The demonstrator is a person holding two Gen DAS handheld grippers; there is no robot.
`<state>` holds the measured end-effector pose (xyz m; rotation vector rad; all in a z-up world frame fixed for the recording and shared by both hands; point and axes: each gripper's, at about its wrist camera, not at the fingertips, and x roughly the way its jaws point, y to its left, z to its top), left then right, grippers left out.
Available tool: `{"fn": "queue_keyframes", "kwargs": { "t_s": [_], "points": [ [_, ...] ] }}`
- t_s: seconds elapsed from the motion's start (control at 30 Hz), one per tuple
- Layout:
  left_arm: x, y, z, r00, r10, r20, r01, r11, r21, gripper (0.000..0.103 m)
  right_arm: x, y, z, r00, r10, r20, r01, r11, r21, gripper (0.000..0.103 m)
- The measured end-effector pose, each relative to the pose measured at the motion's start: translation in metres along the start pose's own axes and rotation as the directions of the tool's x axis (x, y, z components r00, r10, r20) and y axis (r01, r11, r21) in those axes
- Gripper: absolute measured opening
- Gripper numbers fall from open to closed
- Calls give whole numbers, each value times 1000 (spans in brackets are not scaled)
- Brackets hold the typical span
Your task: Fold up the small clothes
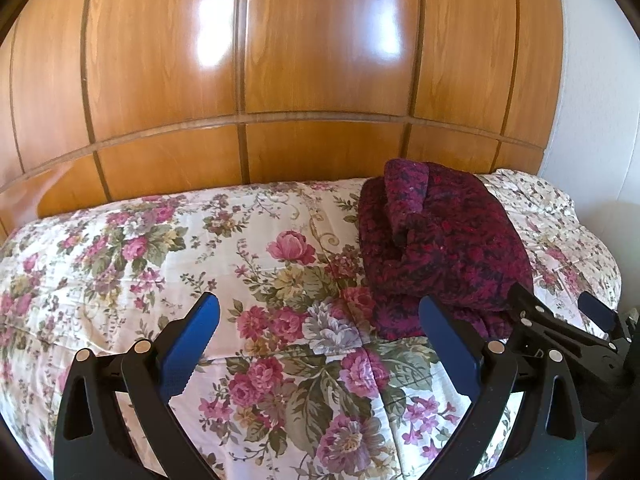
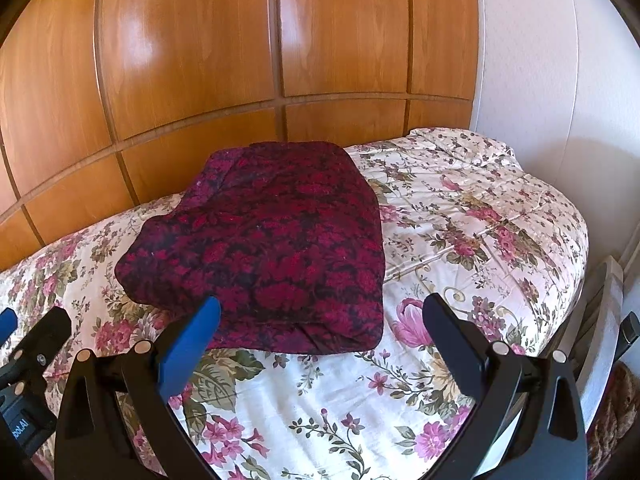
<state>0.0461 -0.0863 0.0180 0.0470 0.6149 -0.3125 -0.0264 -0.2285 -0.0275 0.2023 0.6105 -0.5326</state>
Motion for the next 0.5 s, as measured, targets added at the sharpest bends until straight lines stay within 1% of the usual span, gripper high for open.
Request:
{"fn": "queue_keyframes", "kwargs": {
  "t_s": [0.07, 0.13, 0.17, 0.23, 0.33, 0.5],
  "points": [
    [0, 0, -1, 1000, -3, -6, 3, 1000, -3, 99, 1, 1, -1, 1000, 1, -6, -1, 1000, -1, 101],
    [2, 1, -1, 1000, -6, -9, 6, 1000, -2, 96, 3, 3, -3, 1000, 0, -11, 0, 1000, -11, 101],
    [3, 2, -1, 1000, 0, -13, 0, 1000, 2, 96, 3, 3, -3, 1000, 1, -14, -1, 1000, -11, 101],
    [5, 2, 0, 999, -16, -28, 16, 1000, -2, 96, 4, 2, -4, 1000, 4, -18, -4, 1000, -1, 101],
    [6, 5, 0, 1000, 8, -30, -9, 1000, -17, 99, 5, 1, -3, 1000, 6, -18, -6, 1000, 0, 101],
    [14, 11, -3, 998, 8, -59, -10, 999, -42, 99, 5, 0, -3, 1000, 6, -18, -6, 1000, 6, 101]
  ]
}}
